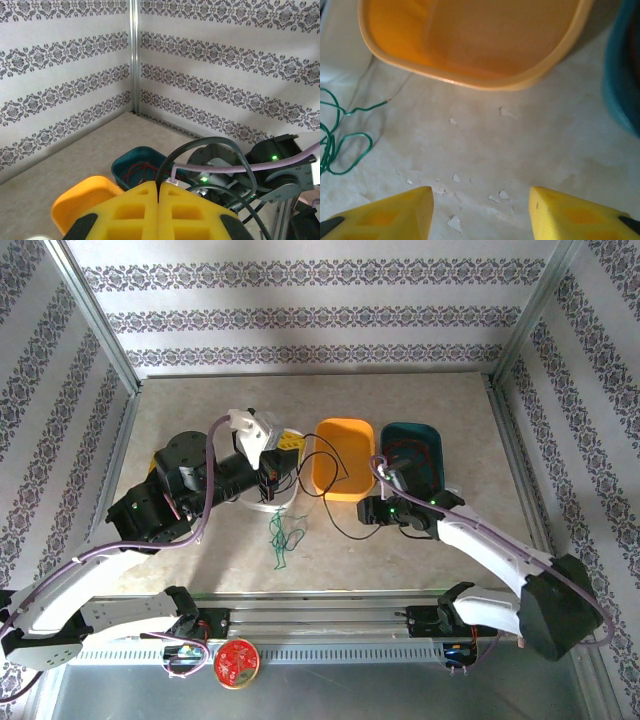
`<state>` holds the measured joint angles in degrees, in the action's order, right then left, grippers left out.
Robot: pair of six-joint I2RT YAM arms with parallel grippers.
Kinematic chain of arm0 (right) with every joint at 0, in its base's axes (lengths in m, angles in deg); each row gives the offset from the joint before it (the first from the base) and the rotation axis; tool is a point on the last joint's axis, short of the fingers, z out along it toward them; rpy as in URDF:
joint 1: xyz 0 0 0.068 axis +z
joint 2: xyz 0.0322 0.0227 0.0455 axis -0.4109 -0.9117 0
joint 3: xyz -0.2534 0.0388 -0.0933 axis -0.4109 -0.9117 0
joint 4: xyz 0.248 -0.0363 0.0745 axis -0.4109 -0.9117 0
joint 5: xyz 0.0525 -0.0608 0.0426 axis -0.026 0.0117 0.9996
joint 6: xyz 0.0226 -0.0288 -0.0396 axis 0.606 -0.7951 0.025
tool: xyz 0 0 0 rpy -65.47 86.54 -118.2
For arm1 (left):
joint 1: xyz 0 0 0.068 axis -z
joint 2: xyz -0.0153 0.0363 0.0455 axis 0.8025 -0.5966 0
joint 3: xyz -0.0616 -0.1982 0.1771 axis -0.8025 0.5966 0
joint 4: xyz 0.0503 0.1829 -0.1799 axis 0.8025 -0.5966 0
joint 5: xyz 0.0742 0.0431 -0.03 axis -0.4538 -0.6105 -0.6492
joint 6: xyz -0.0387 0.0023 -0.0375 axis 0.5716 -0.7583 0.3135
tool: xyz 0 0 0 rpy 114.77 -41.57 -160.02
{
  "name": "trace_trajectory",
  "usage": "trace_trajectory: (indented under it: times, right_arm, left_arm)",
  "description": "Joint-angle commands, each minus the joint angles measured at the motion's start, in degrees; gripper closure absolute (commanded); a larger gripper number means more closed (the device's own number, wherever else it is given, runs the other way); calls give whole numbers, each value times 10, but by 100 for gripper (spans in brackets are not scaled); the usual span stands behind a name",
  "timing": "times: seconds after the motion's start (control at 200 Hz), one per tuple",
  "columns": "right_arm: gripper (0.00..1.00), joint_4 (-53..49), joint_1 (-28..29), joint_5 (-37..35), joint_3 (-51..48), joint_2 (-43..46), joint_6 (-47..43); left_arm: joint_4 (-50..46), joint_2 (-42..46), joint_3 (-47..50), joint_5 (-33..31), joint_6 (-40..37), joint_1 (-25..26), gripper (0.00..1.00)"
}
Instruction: Untangle the cables
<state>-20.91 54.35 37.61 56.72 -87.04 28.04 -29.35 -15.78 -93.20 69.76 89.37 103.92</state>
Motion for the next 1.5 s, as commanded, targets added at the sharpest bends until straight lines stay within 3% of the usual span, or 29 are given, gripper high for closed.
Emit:
trace_trajectory:
  times: [0.0, 0.125, 0.2, 0.415, 0.615, 0.899, 0.954, 1.044, 1.104, 1.294, 1.494]
  right_arm:
    - [47, -2, -5, -43, -21, 30, 9]
    - [46, -2, -16, -98, -42, 82, 37]
    - [46, 5, -24, -122, -57, 120, 50]
    - [46, 14, -44, -109, -76, 173, 57]
    - [46, 5, -43, -88, -76, 167, 56]
    - [46, -9, -40, -61, -63, 157, 39]
    - [46, -16, -33, -59, -57, 149, 32]
    - [46, -23, -15, -67, -49, 135, 22]
    - [46, -26, -5, -73, -44, 127, 20]
    - [46, -24, 15, -83, -38, 116, 16]
    - [46, -21, 27, -90, -31, 91, 7]
  left_arm:
    - [-3, -3, 29, -56, 14, -1, 100]
    - [35, -8, 72, -246, 55, -6, 100]
    - [43, -7, 82, -289, 75, -23, 100]
    - [69, -8, 107, -263, 108, -124, 100]
    - [58, -85, 121, -216, 112, -216, 100]
    - [13, -273, 130, -195, 160, -243, 100]
    - [0, -307, 119, -180, 165, -244, 87]
    - [-33, -354, 83, -185, 165, -245, 49]
    - [-54, -372, 58, -203, 160, -246, 34]
    - [-56, -326, 39, -207, 136, -241, 18]
    - [-124, -235, 93, -162, 153, -220, 15]
